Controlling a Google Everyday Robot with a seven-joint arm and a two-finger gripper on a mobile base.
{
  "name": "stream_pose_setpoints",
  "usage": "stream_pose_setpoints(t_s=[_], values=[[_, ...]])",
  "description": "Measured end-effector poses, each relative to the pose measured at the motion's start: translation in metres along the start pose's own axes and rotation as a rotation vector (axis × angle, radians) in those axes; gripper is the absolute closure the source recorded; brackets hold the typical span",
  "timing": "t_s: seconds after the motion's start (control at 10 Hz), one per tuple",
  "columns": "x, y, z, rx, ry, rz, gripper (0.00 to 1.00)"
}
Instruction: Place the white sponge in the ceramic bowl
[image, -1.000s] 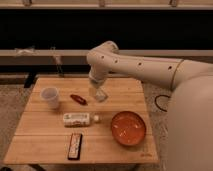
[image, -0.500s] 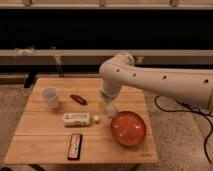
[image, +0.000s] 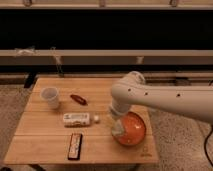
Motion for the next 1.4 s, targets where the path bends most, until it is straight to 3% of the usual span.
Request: stream_pose_setpoints(t_s=[0.3, 0.6, 0.9, 1.4], values=[[0.002, -0.031, 0.016, 0.0, 0.028, 0.024, 0.31], [0.002, -0.057, 0.027, 0.01, 0.054, 0.03, 0.3], [0.0, -0.061, 0.035, 0.008, 0.067, 0.024, 0.3], [-0.008, -0.062, 0.021, 0.017, 0.052, -0.003, 0.3]])
